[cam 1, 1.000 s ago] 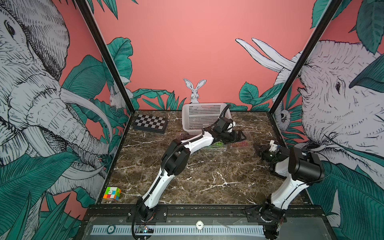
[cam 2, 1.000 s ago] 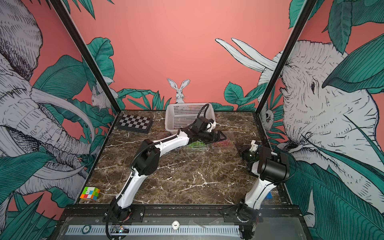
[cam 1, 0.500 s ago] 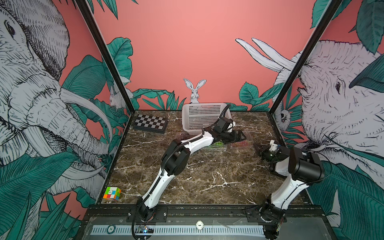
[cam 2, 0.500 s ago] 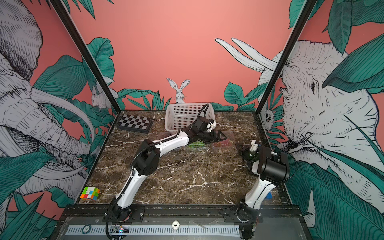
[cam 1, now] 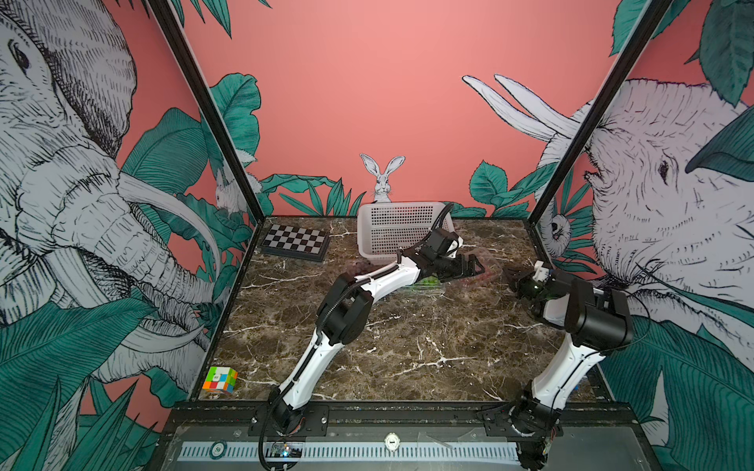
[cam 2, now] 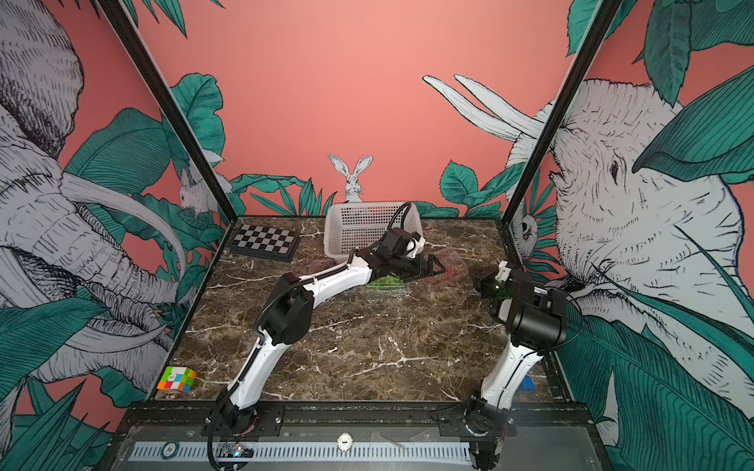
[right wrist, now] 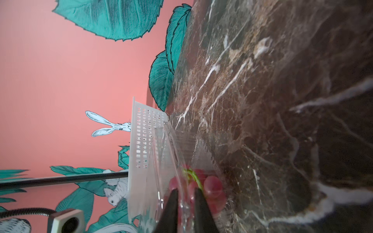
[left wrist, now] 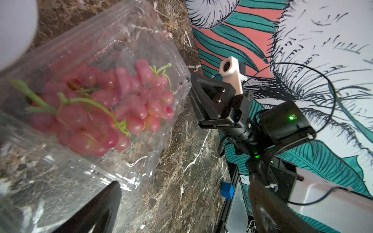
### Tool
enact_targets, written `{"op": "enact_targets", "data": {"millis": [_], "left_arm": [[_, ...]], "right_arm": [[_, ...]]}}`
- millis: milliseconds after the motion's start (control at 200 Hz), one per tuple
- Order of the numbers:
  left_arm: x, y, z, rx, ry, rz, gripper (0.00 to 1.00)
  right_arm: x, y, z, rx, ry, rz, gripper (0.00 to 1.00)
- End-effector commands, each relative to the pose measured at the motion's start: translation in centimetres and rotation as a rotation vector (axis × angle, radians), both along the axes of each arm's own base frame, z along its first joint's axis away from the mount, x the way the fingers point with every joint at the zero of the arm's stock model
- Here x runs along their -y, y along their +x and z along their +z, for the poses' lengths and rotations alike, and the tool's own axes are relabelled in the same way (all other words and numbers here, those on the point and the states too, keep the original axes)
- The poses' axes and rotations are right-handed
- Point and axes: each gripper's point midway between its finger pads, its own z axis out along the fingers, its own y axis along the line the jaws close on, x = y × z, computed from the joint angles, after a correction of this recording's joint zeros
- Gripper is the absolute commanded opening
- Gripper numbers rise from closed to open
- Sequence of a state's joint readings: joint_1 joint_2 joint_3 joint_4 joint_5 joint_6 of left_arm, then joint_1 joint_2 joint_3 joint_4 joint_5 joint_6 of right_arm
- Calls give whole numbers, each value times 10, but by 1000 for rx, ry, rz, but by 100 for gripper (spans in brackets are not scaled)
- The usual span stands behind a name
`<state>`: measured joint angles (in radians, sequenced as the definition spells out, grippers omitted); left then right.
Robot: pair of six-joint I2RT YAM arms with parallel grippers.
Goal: Pack grapes into containers
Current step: Close the packing box at the center of the board, then adjust the packing box at the center of the board.
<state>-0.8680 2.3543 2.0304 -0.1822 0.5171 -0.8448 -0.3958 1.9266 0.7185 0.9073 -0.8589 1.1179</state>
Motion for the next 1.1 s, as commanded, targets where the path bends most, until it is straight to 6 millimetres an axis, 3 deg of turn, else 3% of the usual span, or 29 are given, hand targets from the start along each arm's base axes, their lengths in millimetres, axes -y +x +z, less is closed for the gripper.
{"op": "enact_targets", "data": {"millis": [0, 125, 235, 420, 540, 740, 805, 840, 1095], "left_arm": [[3, -4, 35, 24, -45, -7, 99], [3, -3, 34, 25, -42, -6, 99], [5, -2, 33, 26, -43, -7, 99], [10, 3, 34, 36, -51, -4, 99], [15, 6, 32, 34, -51, -9, 100], [17, 11, 22, 40, -33, -1, 99], [18, 12, 17, 32, -30, 2, 99], [19, 11, 16, 28, -29, 0, 99], [19, 11, 9, 10, -24, 4, 99]], "right_arm": [[6, 8, 14, 27, -18, -19, 37], [3, -5, 18, -3, -67, -11, 58], [-4, -30, 17, -61, -101, -11, 68], [-30, -77, 9, -110, -132, 26, 67], [-60, -88, 1, -115, -138, 107, 64], [-95, -74, 4, -65, -143, 195, 60], [-94, -65, 7, -51, -140, 185, 58], [-94, -62, -3, -82, -124, 183, 57], [-83, -18, 5, -39, -123, 164, 53]]}}
